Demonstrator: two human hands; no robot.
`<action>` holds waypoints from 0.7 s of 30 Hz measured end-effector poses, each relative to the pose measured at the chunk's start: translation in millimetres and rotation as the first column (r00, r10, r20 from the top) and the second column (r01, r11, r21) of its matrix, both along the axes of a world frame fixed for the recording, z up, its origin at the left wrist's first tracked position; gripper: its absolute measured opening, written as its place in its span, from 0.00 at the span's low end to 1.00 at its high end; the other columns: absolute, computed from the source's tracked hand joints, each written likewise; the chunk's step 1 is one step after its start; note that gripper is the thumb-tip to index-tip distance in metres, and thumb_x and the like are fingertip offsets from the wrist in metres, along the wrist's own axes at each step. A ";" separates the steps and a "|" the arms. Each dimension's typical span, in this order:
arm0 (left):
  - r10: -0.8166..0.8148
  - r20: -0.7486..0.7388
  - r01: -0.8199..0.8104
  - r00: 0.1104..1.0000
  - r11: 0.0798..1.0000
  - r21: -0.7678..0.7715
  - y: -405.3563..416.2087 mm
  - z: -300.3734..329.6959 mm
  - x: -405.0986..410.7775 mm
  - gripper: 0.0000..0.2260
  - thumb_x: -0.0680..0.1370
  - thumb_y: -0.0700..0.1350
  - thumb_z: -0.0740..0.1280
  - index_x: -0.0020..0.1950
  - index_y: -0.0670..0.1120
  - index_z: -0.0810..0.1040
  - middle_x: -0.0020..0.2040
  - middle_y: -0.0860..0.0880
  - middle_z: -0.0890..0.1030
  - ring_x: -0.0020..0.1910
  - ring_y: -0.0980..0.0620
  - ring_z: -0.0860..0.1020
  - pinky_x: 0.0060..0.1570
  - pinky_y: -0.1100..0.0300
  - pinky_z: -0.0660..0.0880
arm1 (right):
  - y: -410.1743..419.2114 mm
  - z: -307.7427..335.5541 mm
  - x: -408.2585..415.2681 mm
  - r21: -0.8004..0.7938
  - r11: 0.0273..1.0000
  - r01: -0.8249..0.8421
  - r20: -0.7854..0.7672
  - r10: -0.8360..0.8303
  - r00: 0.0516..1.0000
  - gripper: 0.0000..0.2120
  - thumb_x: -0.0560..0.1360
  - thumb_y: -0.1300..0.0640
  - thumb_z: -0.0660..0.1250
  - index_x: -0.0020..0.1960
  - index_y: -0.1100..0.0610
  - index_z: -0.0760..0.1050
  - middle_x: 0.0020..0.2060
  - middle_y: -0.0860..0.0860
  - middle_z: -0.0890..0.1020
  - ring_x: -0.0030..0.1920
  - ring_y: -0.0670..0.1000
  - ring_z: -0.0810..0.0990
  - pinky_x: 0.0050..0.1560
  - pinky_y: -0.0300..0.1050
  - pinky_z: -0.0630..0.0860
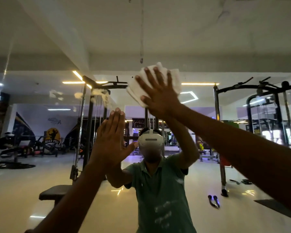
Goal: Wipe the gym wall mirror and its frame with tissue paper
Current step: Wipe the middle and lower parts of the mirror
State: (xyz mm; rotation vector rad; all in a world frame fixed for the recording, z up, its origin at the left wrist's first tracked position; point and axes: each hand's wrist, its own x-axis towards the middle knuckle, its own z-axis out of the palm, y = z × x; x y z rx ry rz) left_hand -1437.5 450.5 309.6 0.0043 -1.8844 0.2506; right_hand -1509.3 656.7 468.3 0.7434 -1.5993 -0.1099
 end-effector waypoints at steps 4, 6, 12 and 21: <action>-0.010 0.007 0.010 1.000 1.000 0.004 -2.5 0.2 3.4 0.48 0.77 0.75 0.48 0.84 0.46 0.38 0.84 0.46 0.36 0.83 0.49 0.35 0.76 0.57 0.27 | -17.2 6.6 7.9 0.089 0.996 -0.012 0.000 0.012 1.000 0.35 0.82 0.35 0.43 0.86 0.47 0.44 0.85 0.57 0.45 0.84 0.64 0.41 0.79 0.72 0.39; -0.019 0.022 0.019 1.000 1.000 0.006 -4.5 0.6 5.0 0.48 0.76 0.76 0.47 0.84 0.47 0.37 0.84 0.47 0.35 0.82 0.50 0.33 0.77 0.56 0.29 | 15.2 -9.8 -1.7 0.161 0.986 -0.032 0.016 0.029 0.999 0.35 0.82 0.35 0.42 0.86 0.46 0.42 0.85 0.56 0.43 0.84 0.62 0.39 0.80 0.70 0.36; -0.015 0.045 0.015 0.999 1.000 0.009 -4.1 -1.7 4.7 0.48 0.76 0.75 0.47 0.84 0.45 0.38 0.84 0.45 0.36 0.83 0.47 0.36 0.81 0.47 0.40 | 136.1 -65.8 -37.6 -0.013 1.000 -0.005 0.117 0.006 0.993 0.37 0.82 0.30 0.38 0.86 0.46 0.42 0.85 0.55 0.41 0.84 0.61 0.37 0.78 0.75 0.42; -0.021 0.053 0.020 0.998 1.000 0.009 -5.4 -2.0 -0.1 0.48 0.75 0.74 0.50 0.84 0.48 0.36 0.84 0.45 0.37 0.83 0.46 0.37 0.80 0.48 0.36 | 18.5 -98.2 -13.3 0.008 0.999 -0.048 0.036 0.048 0.998 0.33 0.84 0.36 0.47 0.86 0.48 0.49 0.85 0.58 0.48 0.84 0.65 0.43 0.78 0.74 0.44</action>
